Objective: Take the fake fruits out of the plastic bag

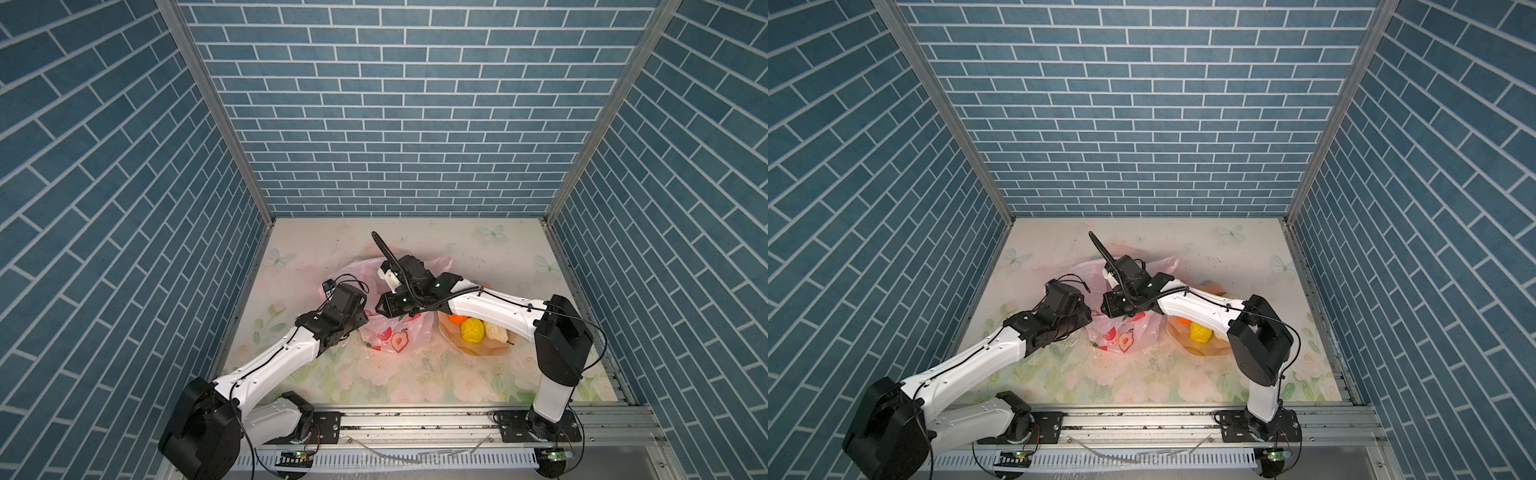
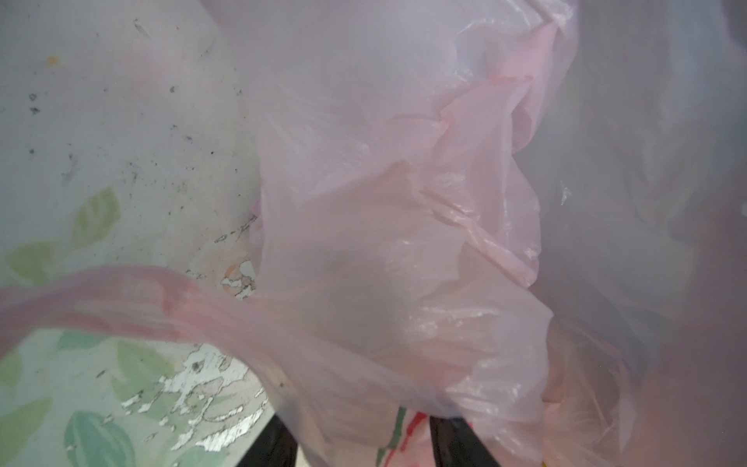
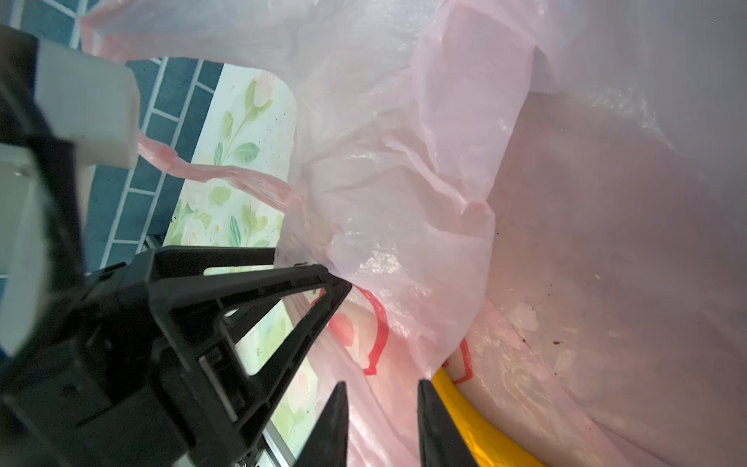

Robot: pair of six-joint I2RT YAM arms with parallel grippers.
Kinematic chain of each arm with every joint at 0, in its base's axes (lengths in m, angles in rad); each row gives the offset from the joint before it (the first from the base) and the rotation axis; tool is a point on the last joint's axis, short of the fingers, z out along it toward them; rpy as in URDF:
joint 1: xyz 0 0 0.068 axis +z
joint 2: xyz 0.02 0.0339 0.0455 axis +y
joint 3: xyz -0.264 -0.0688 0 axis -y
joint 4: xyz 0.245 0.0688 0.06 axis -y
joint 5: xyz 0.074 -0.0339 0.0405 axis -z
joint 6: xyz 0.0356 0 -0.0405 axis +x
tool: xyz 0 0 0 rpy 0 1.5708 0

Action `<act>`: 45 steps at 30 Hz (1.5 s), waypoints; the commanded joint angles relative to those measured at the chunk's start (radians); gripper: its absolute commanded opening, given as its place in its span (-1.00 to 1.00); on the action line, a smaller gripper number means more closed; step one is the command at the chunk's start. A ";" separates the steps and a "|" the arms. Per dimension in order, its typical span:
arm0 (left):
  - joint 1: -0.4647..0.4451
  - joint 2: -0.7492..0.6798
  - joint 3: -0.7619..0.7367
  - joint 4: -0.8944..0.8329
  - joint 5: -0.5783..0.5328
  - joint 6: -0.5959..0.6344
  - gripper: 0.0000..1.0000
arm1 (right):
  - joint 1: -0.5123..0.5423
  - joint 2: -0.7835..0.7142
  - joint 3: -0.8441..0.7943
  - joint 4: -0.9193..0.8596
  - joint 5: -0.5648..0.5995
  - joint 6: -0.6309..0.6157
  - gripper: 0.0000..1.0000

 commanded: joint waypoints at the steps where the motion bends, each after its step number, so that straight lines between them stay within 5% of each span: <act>1: -0.001 -0.023 -0.023 0.060 -0.026 -0.024 -0.10 | 0.004 -0.014 -0.026 0.007 0.016 0.026 -0.40; 9: 0.008 -0.096 -0.005 0.073 -0.060 0.012 -0.58 | 0.003 -0.040 -0.016 -0.022 0.079 0.009 -0.40; 18: 0.039 -0.080 0.141 0.051 -0.041 0.145 -0.72 | -0.003 -0.037 0.028 -0.045 0.159 -0.014 -0.39; 38: 0.069 0.039 0.454 0.035 0.027 0.317 -0.73 | -0.107 0.025 0.036 0.019 0.123 0.022 -0.34; 45: 0.071 0.063 0.500 -0.170 0.069 0.308 -0.25 | -0.116 0.019 0.033 0.022 0.093 0.018 -0.33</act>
